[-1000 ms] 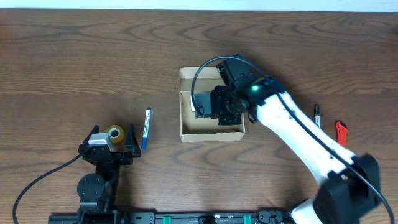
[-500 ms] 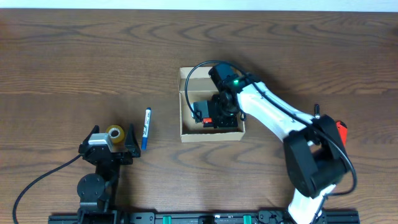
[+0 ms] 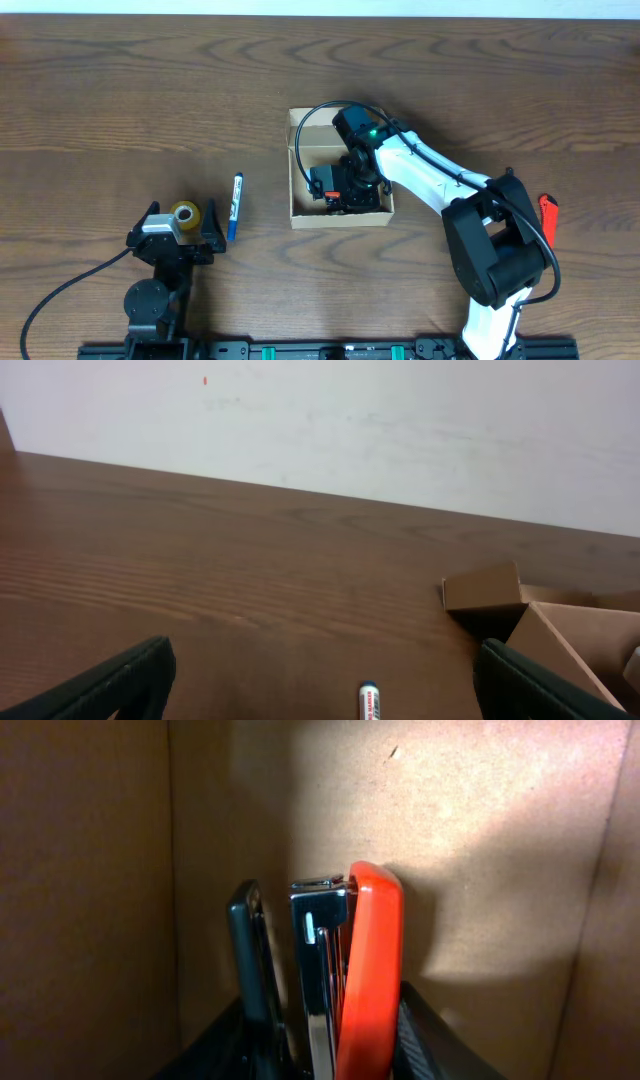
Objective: Pack container
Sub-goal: 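Carry the red stapler into the cardboard box and lower it, then open the right gripper and lift out of the box, then grasp the black-capped whiteboard marker with the right gripper, then carry the black marker into the box and lower it beside the stapler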
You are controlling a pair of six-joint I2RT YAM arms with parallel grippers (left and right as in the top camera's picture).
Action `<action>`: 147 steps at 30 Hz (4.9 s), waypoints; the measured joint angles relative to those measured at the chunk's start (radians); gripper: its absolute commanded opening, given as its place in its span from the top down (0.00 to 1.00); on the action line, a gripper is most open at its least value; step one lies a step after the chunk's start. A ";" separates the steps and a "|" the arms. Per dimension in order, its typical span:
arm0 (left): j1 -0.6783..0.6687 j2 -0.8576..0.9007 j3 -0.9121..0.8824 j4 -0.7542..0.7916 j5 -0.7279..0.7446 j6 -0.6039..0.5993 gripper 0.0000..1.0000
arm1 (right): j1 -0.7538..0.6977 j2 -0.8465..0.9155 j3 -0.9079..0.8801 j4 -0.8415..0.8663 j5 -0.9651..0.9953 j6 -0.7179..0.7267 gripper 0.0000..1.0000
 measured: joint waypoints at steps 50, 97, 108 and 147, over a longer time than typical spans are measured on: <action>0.000 0.000 0.000 0.000 0.000 0.000 0.05 | -0.772 -0.301 -0.100 -0.192 0.279 1.271 0.12; 0.000 0.000 0.000 0.000 0.000 0.000 0.05 | -0.837 -0.035 -0.100 -0.075 0.257 1.085 0.39; 0.000 0.000 0.000 0.000 0.000 0.000 0.04 | -0.837 -0.035 -0.100 -0.071 0.257 1.081 0.73; 0.000 0.000 0.000 0.000 0.000 0.000 0.05 | -0.306 -0.605 0.124 -0.124 -0.114 0.563 0.99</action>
